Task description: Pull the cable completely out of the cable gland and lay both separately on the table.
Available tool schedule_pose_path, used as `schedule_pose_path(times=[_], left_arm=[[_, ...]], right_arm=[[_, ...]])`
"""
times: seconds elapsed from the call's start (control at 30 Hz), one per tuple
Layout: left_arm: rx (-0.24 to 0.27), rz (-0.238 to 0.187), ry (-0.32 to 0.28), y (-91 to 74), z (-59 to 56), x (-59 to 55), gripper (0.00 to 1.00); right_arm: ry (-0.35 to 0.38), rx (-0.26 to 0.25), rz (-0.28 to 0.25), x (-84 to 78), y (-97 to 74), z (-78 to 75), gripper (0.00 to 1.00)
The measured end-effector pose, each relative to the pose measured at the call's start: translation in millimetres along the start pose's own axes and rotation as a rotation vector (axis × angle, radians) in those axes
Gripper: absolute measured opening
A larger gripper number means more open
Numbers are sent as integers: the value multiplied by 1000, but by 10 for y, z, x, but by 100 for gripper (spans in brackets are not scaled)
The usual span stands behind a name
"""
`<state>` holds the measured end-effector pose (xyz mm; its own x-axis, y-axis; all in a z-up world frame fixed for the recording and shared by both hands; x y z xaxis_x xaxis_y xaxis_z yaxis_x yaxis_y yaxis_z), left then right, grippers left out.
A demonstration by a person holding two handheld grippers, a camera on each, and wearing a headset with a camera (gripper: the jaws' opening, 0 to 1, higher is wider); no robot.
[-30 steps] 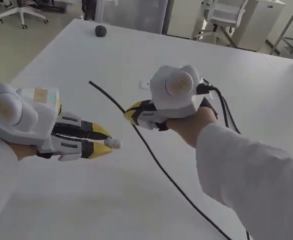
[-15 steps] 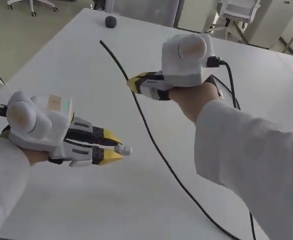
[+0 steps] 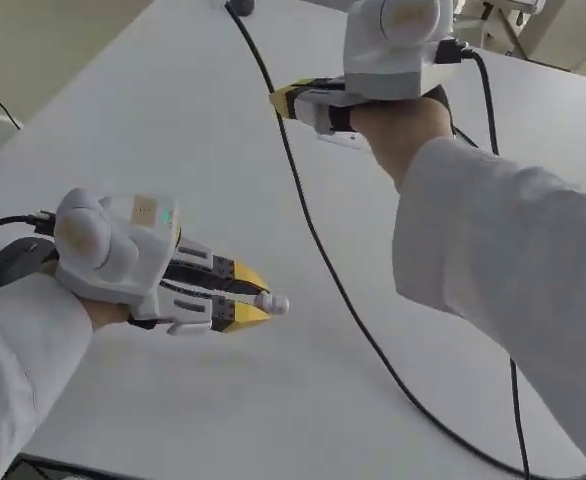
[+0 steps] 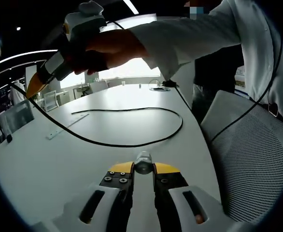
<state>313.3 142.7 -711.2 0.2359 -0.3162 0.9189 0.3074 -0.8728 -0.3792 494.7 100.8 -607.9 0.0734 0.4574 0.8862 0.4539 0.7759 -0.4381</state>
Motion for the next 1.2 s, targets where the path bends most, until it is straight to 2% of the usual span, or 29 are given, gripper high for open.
schedule_pose_path(times=[0.07, 0.2, 0.4, 0.53, 0.7, 0.93, 1.17, 1.2], left_arm=[[-5, 0, -3, 44, 4, -25, 15], [-14, 0, -2, 120, 17, -67, 15], [-27, 8, -10, 236, 60, -172, 15], [-27, 11, -22, 307, 86, -225, 15], [-26, 22, -26, 378, 100, -286, 15], [-27, 22, -42, 441, 117, -397, 15], [-4, 14, -59, 433, 223, -457, 16], [-2, 12, -61, 431, 235, -462, 16]], right_arm=[[11, -3, 25, -112, 41, -27, 0], [51, -6, 38, -257, 110, -71, 0], [53, -19, 102, -545, 189, -144, 0], [74, -41, 130, -753, 260, -309, 0], [101, -45, 166, -922, 330, -375, 0], [97, -36, 216, -1099, 514, -401, 0], [116, -35, 254, -1247, 653, -441, 0], [115, -34, 262, -1291, 743, -501, 0]])
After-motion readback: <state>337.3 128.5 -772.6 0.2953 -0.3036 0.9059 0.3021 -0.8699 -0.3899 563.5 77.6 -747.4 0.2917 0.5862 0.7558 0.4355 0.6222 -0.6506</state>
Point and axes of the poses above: the centre of the closed fingertips' face, and the gripper's own axes: y roughly forward along the fingers, z roughly to its left, x roughly out of its top, the point moved 7 cm from there along -y, roughly backward along the fingers, and after that the axes turned 8 degrees about -y, right-handed, at the moved point
